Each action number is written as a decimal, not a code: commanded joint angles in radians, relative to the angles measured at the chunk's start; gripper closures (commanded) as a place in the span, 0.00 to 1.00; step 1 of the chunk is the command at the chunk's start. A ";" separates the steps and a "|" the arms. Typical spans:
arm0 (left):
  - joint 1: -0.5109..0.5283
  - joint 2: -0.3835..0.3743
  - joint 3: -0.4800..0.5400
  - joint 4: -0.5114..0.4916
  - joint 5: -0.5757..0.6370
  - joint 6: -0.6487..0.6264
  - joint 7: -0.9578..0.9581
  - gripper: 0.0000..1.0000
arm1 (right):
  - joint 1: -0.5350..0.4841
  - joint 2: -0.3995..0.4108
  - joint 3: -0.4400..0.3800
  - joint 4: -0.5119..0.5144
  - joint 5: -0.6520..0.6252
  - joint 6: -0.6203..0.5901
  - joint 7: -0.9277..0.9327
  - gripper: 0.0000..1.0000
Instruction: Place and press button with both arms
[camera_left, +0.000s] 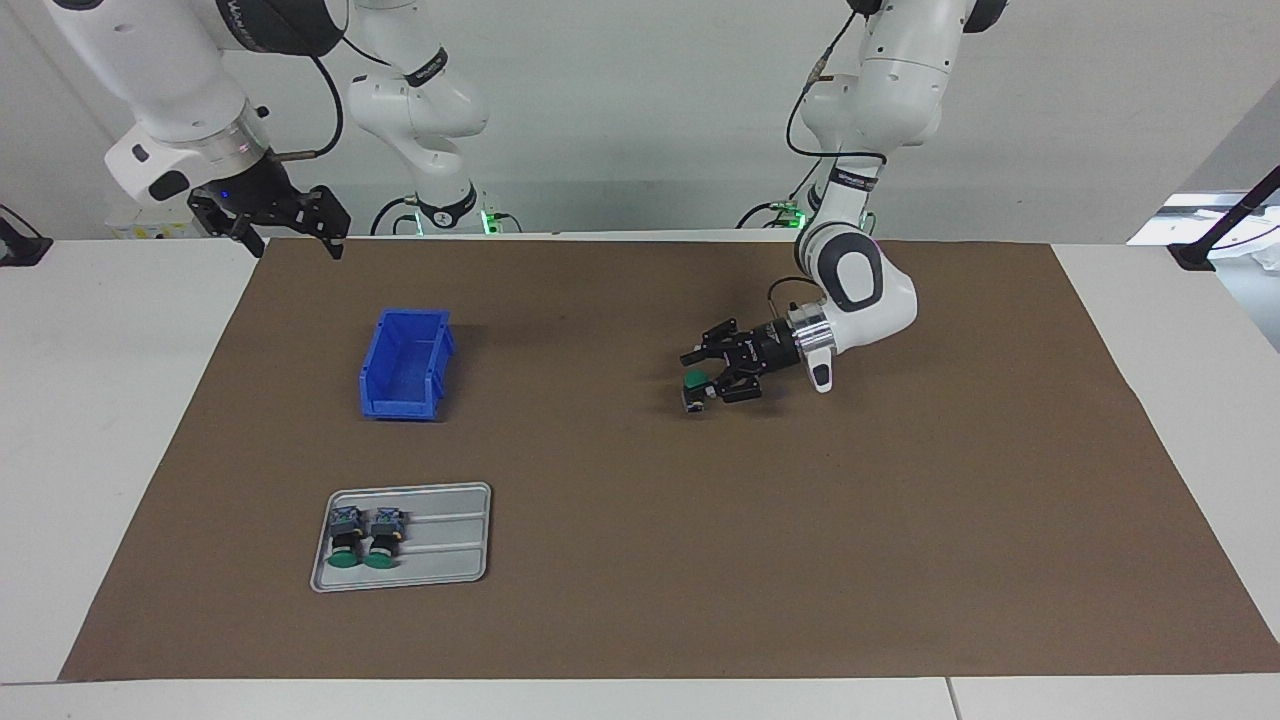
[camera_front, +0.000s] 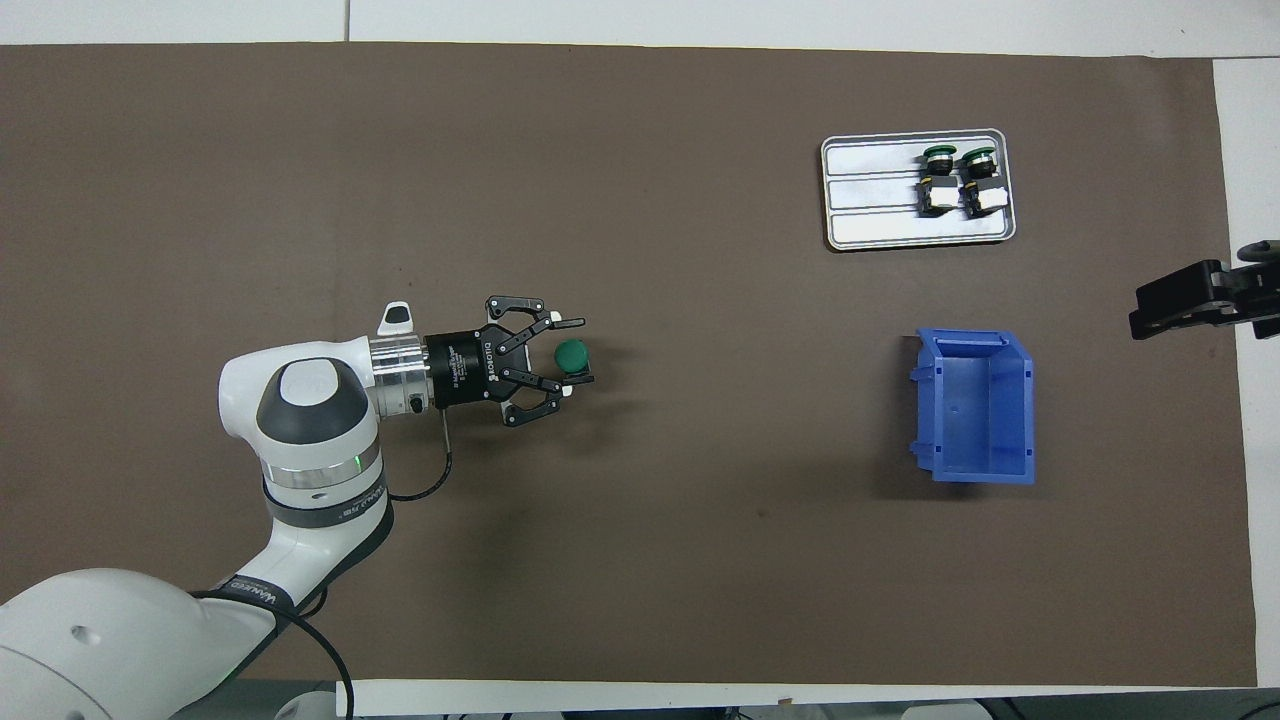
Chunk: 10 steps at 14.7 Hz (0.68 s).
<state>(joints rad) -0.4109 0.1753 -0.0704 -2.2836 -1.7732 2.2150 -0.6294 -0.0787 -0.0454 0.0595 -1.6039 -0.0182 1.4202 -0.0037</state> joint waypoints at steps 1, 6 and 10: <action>-0.035 -0.098 0.006 -0.030 0.010 0.104 -0.061 0.56 | 0.031 -0.024 0.009 -0.031 0.035 0.055 -0.016 0.00; -0.075 -0.117 0.007 0.038 0.381 0.198 -0.165 0.74 | 0.158 -0.014 0.009 -0.122 0.098 0.212 0.060 0.00; -0.109 -0.097 0.006 0.133 0.884 0.210 -0.364 0.81 | 0.241 0.027 0.009 -0.146 0.110 0.293 0.108 0.00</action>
<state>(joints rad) -0.4809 0.0628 -0.0713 -2.1969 -1.0756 2.3994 -0.9079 0.1630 -0.0234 0.0715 -1.7237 0.0685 1.6772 0.1017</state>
